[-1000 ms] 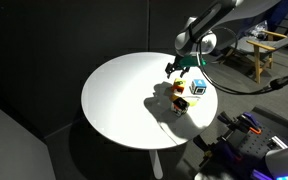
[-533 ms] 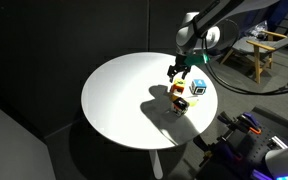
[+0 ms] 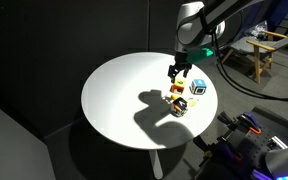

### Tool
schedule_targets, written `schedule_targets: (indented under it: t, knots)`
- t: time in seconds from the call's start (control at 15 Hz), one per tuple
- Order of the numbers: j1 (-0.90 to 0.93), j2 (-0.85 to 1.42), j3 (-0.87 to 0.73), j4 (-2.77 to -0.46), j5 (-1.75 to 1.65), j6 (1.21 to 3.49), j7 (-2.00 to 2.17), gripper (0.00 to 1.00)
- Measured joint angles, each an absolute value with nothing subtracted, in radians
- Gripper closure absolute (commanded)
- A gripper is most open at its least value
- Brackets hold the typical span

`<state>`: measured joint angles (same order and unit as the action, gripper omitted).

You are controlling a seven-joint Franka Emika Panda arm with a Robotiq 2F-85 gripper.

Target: Pick up the block with the number six on it and move it to the right side of the table

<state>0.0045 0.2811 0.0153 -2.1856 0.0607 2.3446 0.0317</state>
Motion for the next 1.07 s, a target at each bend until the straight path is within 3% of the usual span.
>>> schedule_targets:
  t: [1.07]
  knots:
    - [0.067,0.125,0.057,-2.280,0.052,2.344,0.042,0.00]
